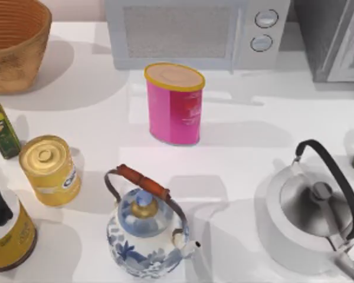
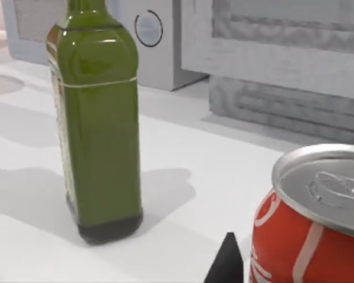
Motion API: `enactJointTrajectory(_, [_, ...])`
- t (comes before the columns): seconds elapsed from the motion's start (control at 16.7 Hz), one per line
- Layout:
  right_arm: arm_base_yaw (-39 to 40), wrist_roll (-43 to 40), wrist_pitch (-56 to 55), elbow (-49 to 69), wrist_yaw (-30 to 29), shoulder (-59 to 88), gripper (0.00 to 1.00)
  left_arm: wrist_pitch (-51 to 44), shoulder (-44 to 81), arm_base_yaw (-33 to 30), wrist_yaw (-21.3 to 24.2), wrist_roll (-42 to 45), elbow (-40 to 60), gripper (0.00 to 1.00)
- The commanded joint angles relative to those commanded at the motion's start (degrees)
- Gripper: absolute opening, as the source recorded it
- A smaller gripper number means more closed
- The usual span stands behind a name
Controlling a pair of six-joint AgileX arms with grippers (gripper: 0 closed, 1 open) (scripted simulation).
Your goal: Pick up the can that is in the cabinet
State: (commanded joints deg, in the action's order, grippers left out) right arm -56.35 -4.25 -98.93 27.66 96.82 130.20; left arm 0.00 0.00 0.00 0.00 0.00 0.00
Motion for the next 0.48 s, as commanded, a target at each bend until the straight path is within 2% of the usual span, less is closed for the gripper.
enactJointTrajectory(0.3, [0.72, -0.33, -0.40, -1.63, 1.25, -0.32, 0.00, 0.00, 0.00, 0.00, 0.00, 0.00, 0.00, 1.00])
enactJointTrajectory(0.48, [0.72, -0.33, -0.40, -1.63, 1.25, -0.32, 0.23, 0.00, 0.00, 0.00, 0.00, 0.00, 0.00, 1.00])
